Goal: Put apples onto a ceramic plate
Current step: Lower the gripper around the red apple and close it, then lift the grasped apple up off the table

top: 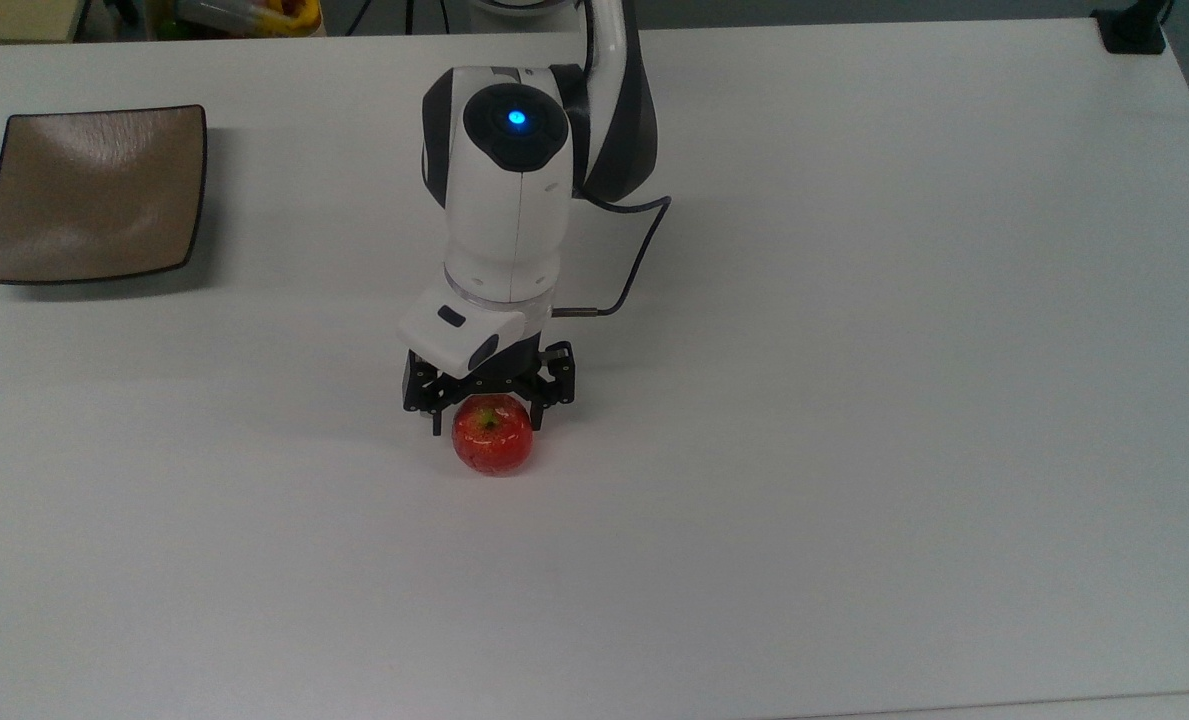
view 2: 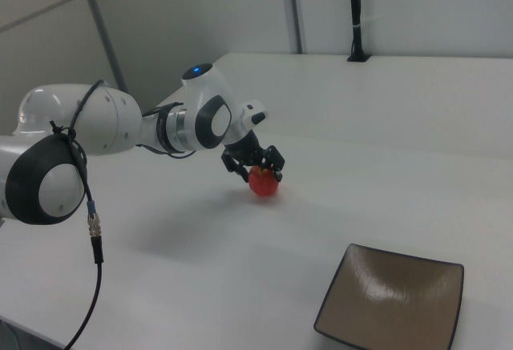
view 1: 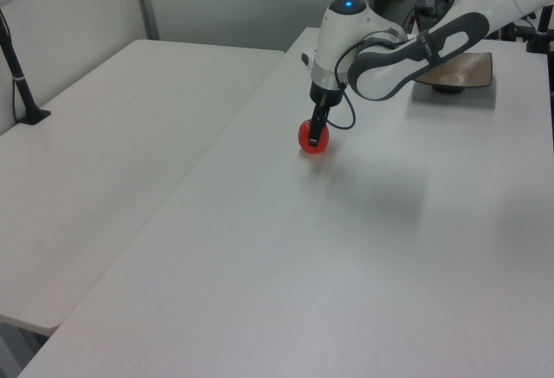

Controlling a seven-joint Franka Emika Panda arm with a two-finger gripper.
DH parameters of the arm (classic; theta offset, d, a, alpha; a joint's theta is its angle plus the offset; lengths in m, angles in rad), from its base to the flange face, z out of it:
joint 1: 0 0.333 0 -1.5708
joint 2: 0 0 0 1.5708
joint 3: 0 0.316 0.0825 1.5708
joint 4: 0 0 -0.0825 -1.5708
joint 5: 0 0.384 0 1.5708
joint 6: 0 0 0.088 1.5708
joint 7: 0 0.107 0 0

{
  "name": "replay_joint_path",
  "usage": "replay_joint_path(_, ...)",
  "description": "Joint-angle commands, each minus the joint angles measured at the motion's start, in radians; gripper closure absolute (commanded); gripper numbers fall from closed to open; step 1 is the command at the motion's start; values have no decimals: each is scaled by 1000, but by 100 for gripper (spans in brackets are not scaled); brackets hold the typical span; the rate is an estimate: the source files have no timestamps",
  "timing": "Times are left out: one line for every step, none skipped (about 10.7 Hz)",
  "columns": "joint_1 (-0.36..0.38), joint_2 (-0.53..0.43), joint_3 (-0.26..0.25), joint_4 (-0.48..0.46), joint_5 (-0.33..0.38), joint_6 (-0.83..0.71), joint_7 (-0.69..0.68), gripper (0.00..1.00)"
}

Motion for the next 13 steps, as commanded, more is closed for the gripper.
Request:
replay_joint_path(5,25,-5,8,-17,22,-5,0)
replay_joint_path(5,28,-5,10,-17,25,-5,0)
replay_joint_path(5,28,-5,7,-17,38,-7,9)
replay_joint_path(6,29,-3,7,-17,51,-5,24)
replay_joint_path(6,28,-3,7,-16,52,-5,42)
replay_joint_path(5,20,-3,7,-14,50,-7,52)
replay_joint_path(6,-2,-3,7,-10,44,-7,53)
replay_joint_path(8,-35,-3,-12,-1,38,-5,52)
replay_joint_path(10,-76,-3,-24,2,32,-5,52)
replay_joint_path(11,-126,-3,-42,4,18,1,52)
replay_joint_path(10,-183,-3,-52,9,-32,7,52)
replay_joint_path(10,-240,-3,-52,41,-95,4,52)
replay_joint_path(6,-298,-3,-52,88,-150,0,52)
